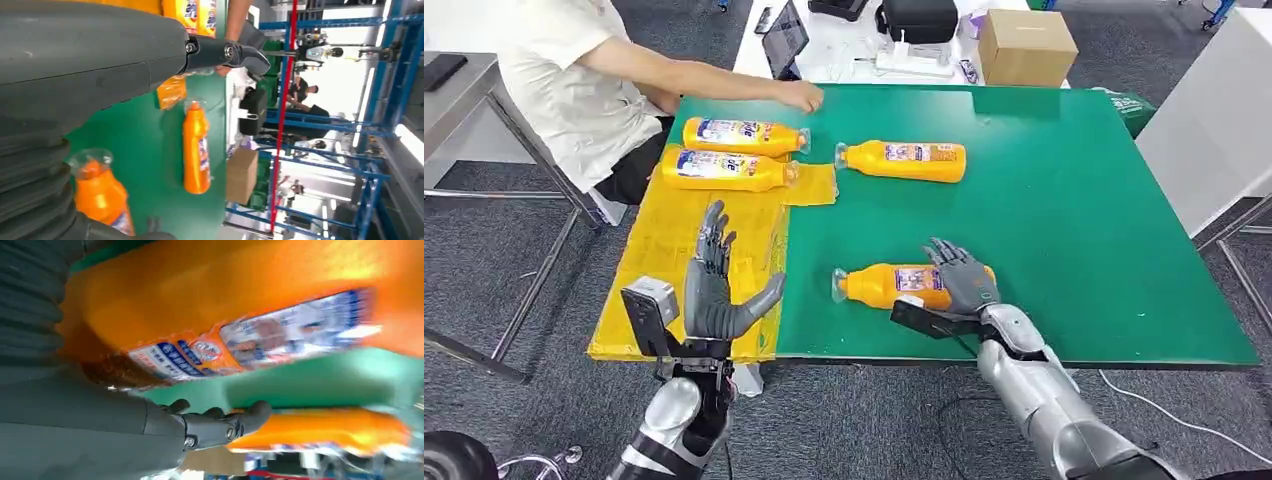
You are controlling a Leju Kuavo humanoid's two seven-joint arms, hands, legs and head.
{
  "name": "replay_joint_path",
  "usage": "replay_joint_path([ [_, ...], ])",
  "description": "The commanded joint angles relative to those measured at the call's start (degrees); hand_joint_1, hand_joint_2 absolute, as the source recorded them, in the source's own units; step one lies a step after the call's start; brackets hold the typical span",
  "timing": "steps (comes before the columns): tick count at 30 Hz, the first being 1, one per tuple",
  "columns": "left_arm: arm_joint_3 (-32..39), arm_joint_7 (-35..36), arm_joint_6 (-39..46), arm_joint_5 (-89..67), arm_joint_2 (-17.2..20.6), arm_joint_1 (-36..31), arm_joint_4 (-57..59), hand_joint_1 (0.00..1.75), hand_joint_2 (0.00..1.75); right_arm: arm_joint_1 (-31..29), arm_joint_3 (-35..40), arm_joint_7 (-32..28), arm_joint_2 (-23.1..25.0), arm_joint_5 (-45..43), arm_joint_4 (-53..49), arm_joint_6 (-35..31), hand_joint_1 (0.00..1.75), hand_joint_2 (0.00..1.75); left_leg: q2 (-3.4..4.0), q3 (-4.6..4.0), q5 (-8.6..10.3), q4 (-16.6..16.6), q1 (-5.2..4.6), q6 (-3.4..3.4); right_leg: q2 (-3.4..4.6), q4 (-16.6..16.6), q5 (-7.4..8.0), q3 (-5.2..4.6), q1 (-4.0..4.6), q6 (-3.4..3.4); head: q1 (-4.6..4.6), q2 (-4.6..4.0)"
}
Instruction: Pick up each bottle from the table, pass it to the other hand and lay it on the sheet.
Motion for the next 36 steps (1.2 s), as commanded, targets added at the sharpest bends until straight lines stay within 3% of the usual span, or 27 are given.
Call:
replay_joint_path([
  [1,1.74,1.34,-0.57,-1.63,0.27,0.96,-0.01,0.00,1.75,-1.66,11.22,7.54,-2.40,5.73,-7.26,3.54,0.00,1.75,0.19,0.11,-0.06,-0.01,-0.02,0.06,0.11,0.00,-0.02,0.04,0.01,-0.12,0.00,0.00],
  [6,2.01,1.11,0.20,-2.80,-0.30,0.83,0.60,0.00,1.75,-3.06,11.90,8.96,-1.64,6.04,-3.43,3.52,0.00,1.75,0.15,0.23,-0.09,-0.01,0.00,0.09,0.03,-0.01,-0.06,0.16,0.05,-0.19,0.00,0.00],
  [12,2.53,1.77,-0.40,-2.57,-0.15,1.71,-0.11,0.00,1.75,-4.04,13.39,9.52,-1.67,4.31,-3.35,8.62,0.00,1.75,0.20,0.23,-0.11,0.00,-0.01,0.11,0.08,-0.02,-0.05,0.17,0.04,-0.16,0.00,0.00],
  [13,2.57,1.84,-0.49,-2.54,-0.20,1.66,-0.04,0.00,1.75,-4.10,13.57,9.28,-1.74,3.68,-3.50,9.14,0.51,1.75,0.17,0.16,-0.07,0.00,-0.01,0.09,0.07,0.00,-0.03,0.09,0.02,-0.12,0.00,0.00],
  [14,2.58,1.92,-0.58,-2.50,-0.21,1.61,0.03,0.00,1.75,-4.15,13.78,9.04,-1.81,3.41,-3.45,9.49,1.47,1.75,0.25,0.37,-0.15,-0.01,0.00,0.16,0.08,-0.04,-0.08,0.30,0.07,-0.24,0.02,0.00],
  [15,2.49,2.01,-0.75,-2.45,-0.19,1.46,0.23,0.00,1.75,-4.06,13.29,7.88,-1.72,1.56,-3.16,10.69,1.75,1.75,0.09,0.14,-0.04,-0.02,0.00,0.07,-0.01,-0.01,-0.03,0.10,0.03,-0.13,0.02,0.00],
  [25,2.59,2.11,-1.06,-2.37,-0.20,1.55,0.56,0.00,1.75,-4.31,14.40,7.94,-2.74,-0.87,-1.96,11.82,1.75,1.75,0.11,0.25,-0.08,-0.05,-0.01,0.11,0.00,-0.05,-0.05,0.20,0.04,-0.16,0.00,0.00],
  [27,2.62,2.16,-1.16,-2.39,-0.18,1.60,0.45,0.00,1.75,-4.80,15.03,8.26,-3.08,-0.76,-1.57,13.02,1.64,1.75,0.09,0.20,-0.06,-0.03,-0.01,0.09,-0.01,-0.03,-0.05,0.16,0.03,-0.13,0.02,0.00],
  [36,2.71,2.18,-1.26,-2.48,-0.25,1.38,0.62,0.00,1.75,-3.06,13.81,6.17,-3.02,-3.75,-4.05,10.63,1.75,1.75,0.01,0.11,-0.02,-0.04,0.00,0.06,-0.09,-0.03,-0.03,0.09,0.03,-0.10,0.00,0.00],
])
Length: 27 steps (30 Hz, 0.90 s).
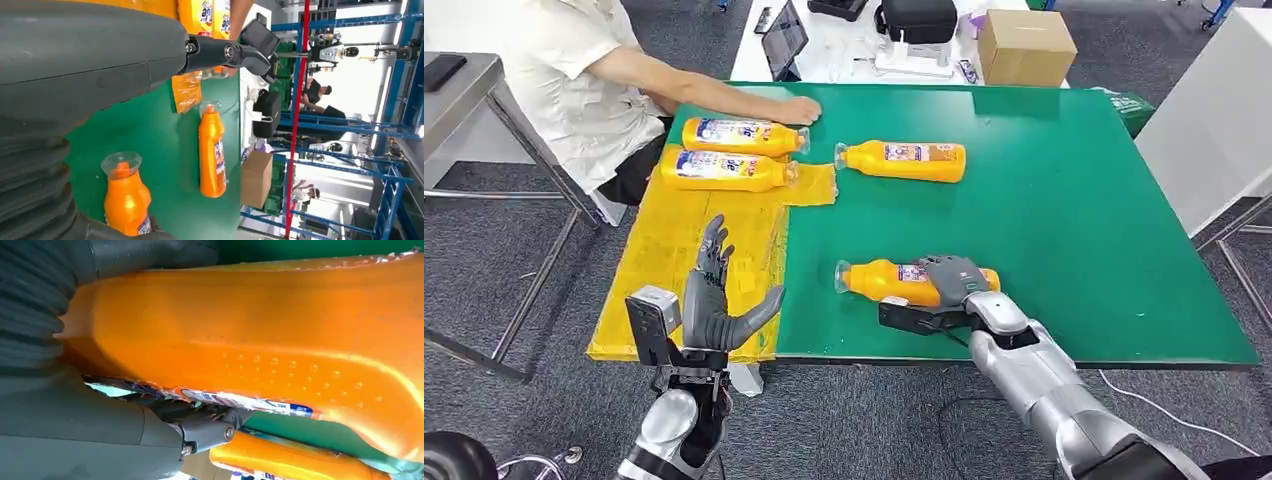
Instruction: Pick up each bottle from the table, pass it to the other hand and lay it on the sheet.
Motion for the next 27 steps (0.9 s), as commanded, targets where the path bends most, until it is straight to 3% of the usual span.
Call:
replay_joint_path([
  [1,1.04,0.40,-0.40,0.50,-0.10,-1.06,1.83,0.00,1.75,0.69,-0.58,-6.89,-0.30,-8.40,-0.06,0.56,1.75,1.75,0.03,0.18,-0.05,-0.04,0.01,0.07,-0.06,-0.05,-0.05,0.19,0.05,-0.15,0.00,0.00],
  [3,1.57,-0.33,0.06,1.99,-0.69,-1.05,2.24,0.00,1.75,3.10,-4.29,-12.43,-0.29,-16.78,-2.69,4.22,1.75,1.75,-0.03,0.21,-0.05,-0.06,0.02,0.08,-0.11,-0.08,-0.07,0.23,0.06,-0.15,0.00,0.00],
  [6,3.68,1.31,0.94,8.01,-2.48,1.46,1.88,0.00,1.75,7.42,-8.81,-16.68,0.92,-23.19,-9.86,0.66,1.75,1.75,-0.05,0.27,-0.08,-0.08,0.02,0.09,-0.15,-0.12,-0.09,0.31,0.07,-0.16,0.02,0.00],
  [9,2.44,1.96,-0.49,13.64,-1.34,4.06,2.29,0.00,1.75,10.78,-11.53,-17.70,2.22,-28.55,-16.69,1.72,1.75,1.75,0.16,0.64,-0.17,-0.22,0.04,0.14,0.00,-0.27,-0.11,0.60,0.12,-0.28,0.02,0.00],
  [11,1.39,3.97,-2.59,18.62,-0.60,5.30,3.00,0.00,1.75,12.01,-12.87,-19.28,2.75,-31.84,-19.70,2.40,1.75,1.75,0.15,0.42,-0.12,-0.16,0.01,0.05,0.06,-0.14,-0.07,0.33,0.06,-0.21,0.00,0.00],
  [17,0.12,5.50,-4.19,22.52,0.00,6.15,2.91,0.00,1.75,12.86,-14.87,-21.58,3.96,-35.80,-21.83,2.71,1.75,1.75,0.10,0.13,-0.08,-0.04,-0.01,0.06,0.04,-0.04,-0.06,0.07,0.02,-0.12,-0.02,0.00],
  [22,-2.48,1.22,-1.69,20.83,1.36,7.05,-0.27,0.00,1.75,14.68,-14.39,-21.84,5.09,-37.30,-26.39,2.65,1.71,1.75,0.12,0.14,-0.12,-0.03,-0.03,0.08,0.04,-0.02,-0.08,0.11,0.02,-0.16,0.02,0.00],
  [27,-5.17,1.54,-3.31,18.16,2.80,6.66,-3.46,0.00,1.75,15.52,-13.06,-21.85,7.04,-39.48,-25.24,4.89,1.75,1.75,0.03,0.09,-0.07,-0.04,-0.01,0.02,-0.04,-0.01,-0.07,0.05,0.03,-0.16,0.00,0.00],
])
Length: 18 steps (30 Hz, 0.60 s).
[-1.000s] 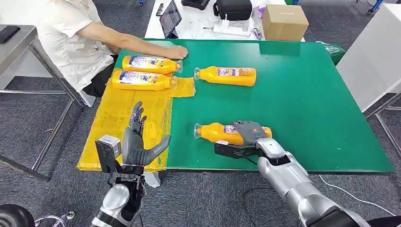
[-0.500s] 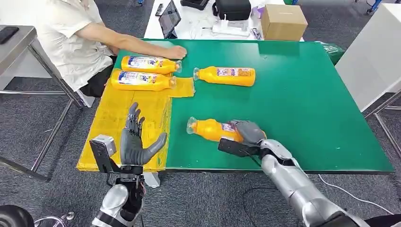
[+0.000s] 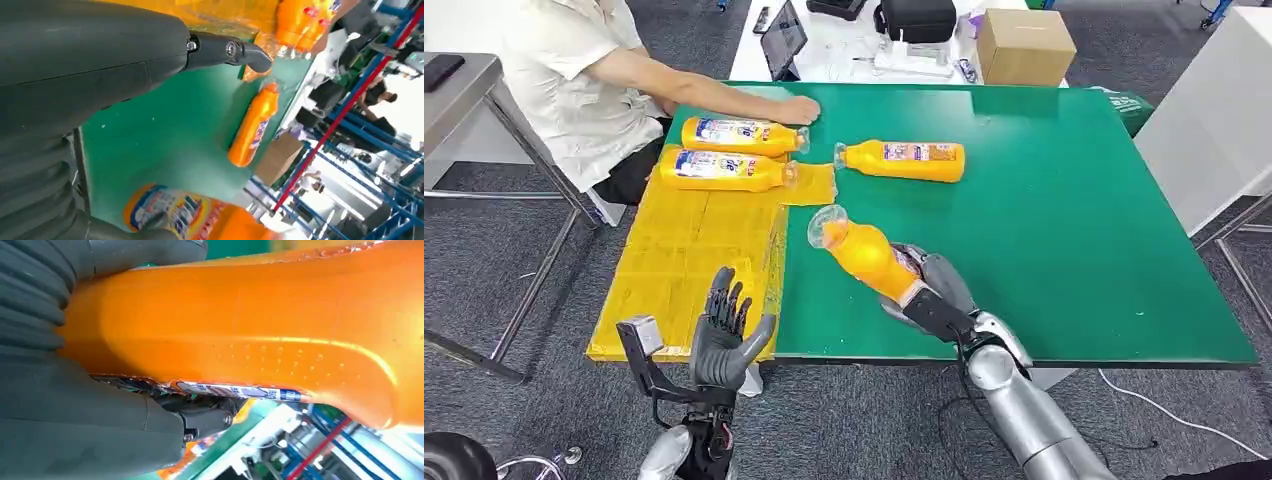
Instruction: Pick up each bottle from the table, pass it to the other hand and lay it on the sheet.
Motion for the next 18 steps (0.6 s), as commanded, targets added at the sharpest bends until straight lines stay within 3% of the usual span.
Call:
replay_joint_path([
  [1,-6.40,-0.93,-2.11,-4.92,4.04,-1.41,-2.97,0.00,1.75,0.47,1.22,-0.34,3.84,-2.14,-0.38,3.63,1.75,1.75,0.02,0.29,-0.10,-0.06,0.03,0.05,-0.09,-0.03,-0.11,0.28,0.08,-0.23,0.00,0.00],
  [9,-9.07,-0.49,-2.85,-11.04,2.31,-3.43,0.95,0.00,1.75,-0.29,8.10,-1.09,7.04,0.94,2.14,3.00,1.73,1.75,0.11,0.21,-0.05,-0.07,0.04,0.05,0.00,-0.05,-0.04,0.18,0.07,-0.15,0.02,0.00],
  [10,-9.01,0.50,-3.24,-10.34,1.79,-3.96,1.93,0.00,1.75,-0.01,8.95,-1.16,7.68,1.19,2.12,2.62,1.64,1.75,0.10,0.31,-0.07,-0.09,0.05,0.08,-0.02,-0.08,-0.06,0.30,0.09,-0.20,0.02,0.00],
  [18,-9.14,0.71,-3.49,-10.22,1.65,-4.34,2.48,0.00,1.75,0.29,9.57,-1.30,8.15,1.50,1.97,2.10,1.66,1.75,0.01,0.17,-0.03,-0.07,0.03,0.06,-0.09,-0.05,-0.05,0.17,0.05,-0.12,0.02,0.00],
])
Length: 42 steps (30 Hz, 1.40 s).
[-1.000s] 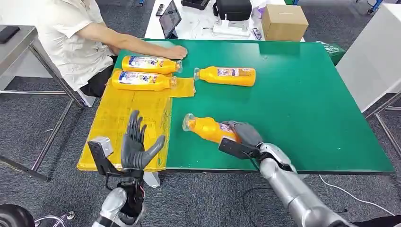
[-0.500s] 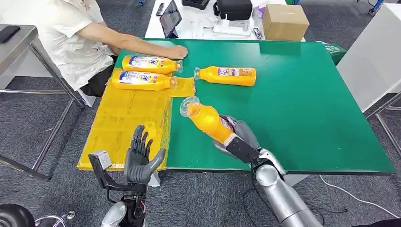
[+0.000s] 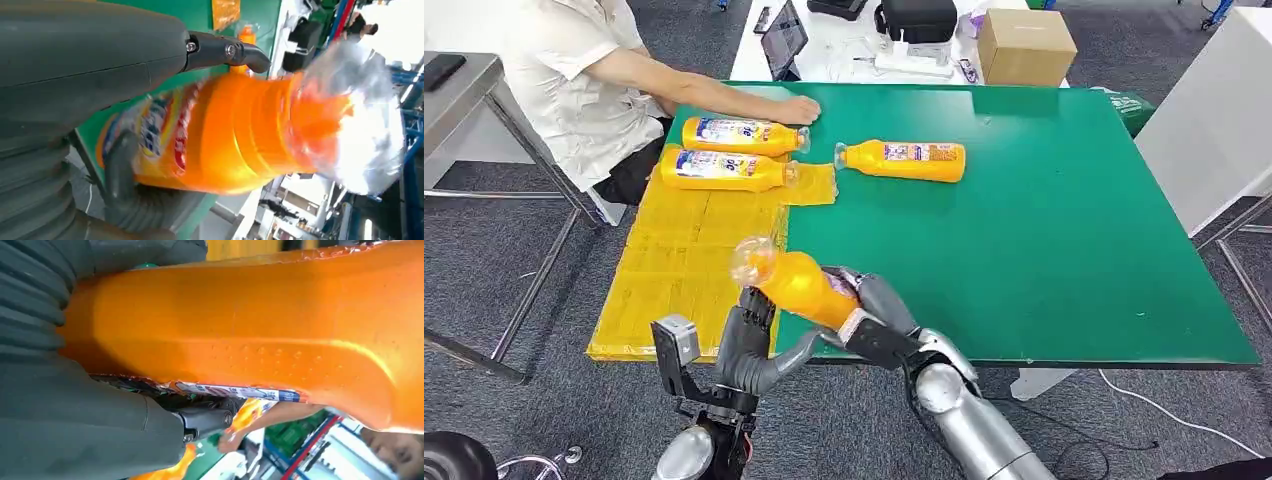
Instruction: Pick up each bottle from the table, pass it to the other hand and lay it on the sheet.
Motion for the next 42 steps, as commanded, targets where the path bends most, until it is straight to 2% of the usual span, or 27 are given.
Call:
replay_joint_path([
  [1,-1.37,0.71,-0.25,0.56,0.61,-2.44,4.55,0.00,1.75,-1.53,3.37,-0.40,0.34,0.34,3.09,-0.61,1.66,1.75,0.05,0.32,-0.08,-0.08,0.01,0.10,-0.05,-0.09,-0.07,0.33,0.06,-0.18,0.00,0.00],
  [4,-0.84,3.25,-1.97,4.40,0.03,-3.43,6.99,0.00,1.75,-1.70,5.41,-0.50,0.32,0.70,3.51,-0.77,1.57,1.75,0.08,0.28,-0.06,-0.07,0.00,0.09,-0.01,-0.08,-0.04,0.28,0.05,-0.16,0.00,0.00],
  [5,-0.65,3.55,-2.63,5.95,-0.12,-3.91,7.86,0.00,1.75,-1.92,5.97,-0.41,0.45,1.26,4.39,-1.87,1.50,1.75,0.06,0.25,-0.04,-0.08,-0.01,0.08,-0.03,-0.09,-0.03,0.25,0.04,-0.15,0.02,0.00],
  [7,-0.33,3.70,-2.93,7.71,-0.44,-4.36,8.47,0.00,1.75,-2.07,6.27,-0.56,0.82,1.94,5.74,-3.70,1.47,1.75,0.05,0.30,-0.04,-0.10,0.01,0.08,-0.05,-0.11,-0.03,0.31,0.06,-0.18,0.00,0.00],
  [9,-0.56,4.46,-3.02,9.05,-0.30,-4.98,8.95,0.00,1.75,-2.24,6.80,-0.93,1.38,2.32,7.22,-4.83,1.48,1.75,0.05,0.20,-0.03,-0.07,0.00,0.06,-0.03,-0.07,-0.02,0.19,0.04,-0.13,0.00,0.00],
  [10,-0.86,4.14,-2.27,9.07,-0.30,-5.67,9.53,0.00,1.75,-2.46,7.64,-1.55,1.70,3.31,8.17,-6.17,1.50,1.75,0.10,0.46,-0.09,-0.12,0.03,0.12,-0.04,-0.14,-0.07,0.46,0.10,-0.27,0.02,0.00],
  [11,-0.80,4.03,-2.06,9.15,-0.40,-6.02,9.67,0.00,1.75,-2.40,8.05,-1.61,1.92,3.70,8.40,-6.54,1.50,1.75,0.03,0.25,-0.03,-0.08,0.01,0.07,-0.05,-0.09,-0.03,0.26,0.05,-0.15,0.00,0.00],
  [19,-0.81,4.02,-2.03,9.17,-0.42,-6.15,9.71,0.00,1.75,-2.35,8.14,-1.59,2.03,3.77,8.47,-6.68,1.50,1.75,0.07,0.34,-0.09,-0.08,0.01,0.11,-0.04,-0.10,-0.07,0.35,0.07,-0.20,-0.02,0.00],
  [22,-0.47,4.23,-1.10,10.76,-0.60,-7.13,10.69,0.00,1.75,-2.63,9.61,-1.99,2.44,4.01,9.24,-6.79,1.55,1.75,0.07,0.33,-0.08,-0.07,0.01,0.11,-0.04,-0.09,-0.06,0.34,0.07,-0.19,0.00,0.00],
  [24,0.41,4.70,-0.53,12.45,-1.08,-8.24,12.48,0.00,1.75,-2.67,10.77,-2.36,3.01,4.60,9.72,-7.72,1.52,1.75,0.07,0.30,-0.07,-0.05,0.03,0.09,-0.04,-0.07,-0.05,0.31,0.08,-0.20,0.00,0.00],
  [25,1.09,4.81,-1.47,14.49,-1.36,-8.31,12.71,0.05,1.75,-2.89,11.40,-2.30,3.17,4.52,10.18,-7.71,1.50,1.75,0.06,0.27,-0.05,-0.06,0.01,0.08,-0.04,-0.06,-0.05,0.28,0.06,-0.18,0.02,0.00],
  [26,1.11,4.07,-2.43,15.44,-1.08,-8.44,12.35,0.38,1.75,-3.16,11.82,-2.15,3.30,4.31,10.71,-7.88,1.52,1.75,0.04,0.20,-0.02,-0.06,0.00,0.06,-0.04,-0.05,-0.02,0.20,0.04,-0.15,0.02,0.00],
  [27,1.09,3.34,-2.66,15.49,-0.98,-8.35,11.91,1.50,1.75,-3.28,12.05,-2.10,3.29,4.25,10.98,-7.95,1.50,1.75,0.06,0.11,-0.01,-0.03,0.01,0.04,0.00,-0.03,0.00,0.09,0.03,-0.10,0.00,0.00],
  [28,0.87,3.01,-2.88,15.47,-0.76,-8.02,10.58,1.75,1.75,-3.43,12.32,-1.98,3.26,4.16,11.53,-8.18,1.54,1.75,0.09,0.23,-0.03,-0.06,0.01,0.07,-0.01,-0.06,-0.02,0.21,0.05,-0.17,0.00,0.00],
  [29,0.52,2.89,-3.05,15.32,-0.50,-7.80,9.52,1.75,1.75,-3.57,12.63,-2.10,3.23,4.23,12.13,-8.50,1.57,1.75,0.12,0.33,-0.07,-0.06,0.02,0.09,-0.01,-0.06,-0.05,0.31,0.08,-0.23,0.02,0.00],
  [30,0.60,2.65,-3.07,15.33,-0.54,-7.59,8.78,1.75,1.75,-3.59,12.80,-2.23,3.33,3.97,12.58,-8.27,1.54,1.75,0.05,0.12,-0.02,-0.03,0.01,0.05,-0.01,-0.04,-0.01,0.12,0.03,-0.10,0.00,0.00],
  [31,0.58,2.60,-3.08,15.28,-0.54,-7.66,8.56,1.75,1.75,-3.50,12.92,-2.36,3.39,4.10,12.61,-8.46,1.50,1.75,0.10,0.26,-0.07,-0.04,0.02,0.09,0.00,-0.07,-0.04,0.26,0.07,-0.17,0.00,0.00],
  [32,0.50,2.60,-3.11,15.28,-0.54,-7.63,8.37,1.75,1.75,-3.50,13.20,-2.52,3.45,4.58,12.82,-9.14,1.41,1.75,0.06,0.17,-0.05,-0.03,0.03,0.07,-0.02,-0.06,-0.03,0.18,0.06,-0.13,0.02,0.00],
  [33,0.48,2.59,-3.13,15.29,-0.53,-7.57,8.27,1.75,1.75,-3.46,13.30,-2.50,3.55,4.54,12.99,-9.10,1.06,1.75,0.03,0.11,-0.02,-0.03,0.01,0.05,-0.04,-0.04,-0.03,0.12,0.03,-0.09,0.00,0.00],
  [34,0.47,2.35,-3.65,15.51,-0.38,-7.35,7.96,1.75,1.75,-3.42,13.27,-2.50,3.72,4.39,13.30,-9.42,0.21,1.75,0.03,0.25,-0.06,-0.05,0.01,0.09,-0.07,-0.06,-0.07,0.26,0.06,-0.17,0.00,0.00],
  [35,0.93,2.23,-4.00,16.34,-0.53,-6.99,7.69,1.75,1.75,-3.28,13.06,-2.52,3.90,4.24,13.34,-9.97,0.00,1.75,0.02,0.16,-0.04,-0.03,0.04,0.06,-0.06,-0.06,-0.04,0.19,0.07,-0.14,0.02,0.00],
  [39,2.50,3.43,-8.37,21.73,-0.32,-6.22,6.83,1.75,1.75,-3.10,13.46,-3.25,4.40,4.18,13.33,-10.95,0.00,1.75,0.07,0.14,-0.04,-0.03,0.02,0.04,-0.01,-0.03,-0.04,0.13,0.05,-0.13,-0.02,0.00],
  [40,2.50,3.43,-8.37,21.73,-0.32,-6.22,6.83,1.75,1.75,-3.10,13.46,-3.25,4.40,4.18,13.33,-10.95,0.00,1.75,0.12,0.43,-0.14,-0.06,0.04,0.10,-0.02,-0.07,-0.12,0.41,0.11,-0.27,0.02,0.00],
  [41,2.50,3.43,-8.37,21.73,-0.32,-6.22,6.83,1.75,1.75,-3.10,13.46,-3.25,4.40,4.18,13.33,-10.95,0.00,1.75,0.05,0.19,-0.06,-0.03,0.04,0.05,-0.03,-0.05,-0.05,0.20,0.08,-0.15,0.02,0.00],
  [42,2.50,3.43,-8.37,21.73,-0.32,-6.22,6.83,1.75,1.75,-3.10,13.46,-3.25,4.40,4.18,13.33,-10.95,0.00,1.75,0.05,0.31,-0.09,-0.04,0.05,0.08,-0.07,-0.06,-0.09,0.32,0.10,-0.21,0.00,0.00],
])
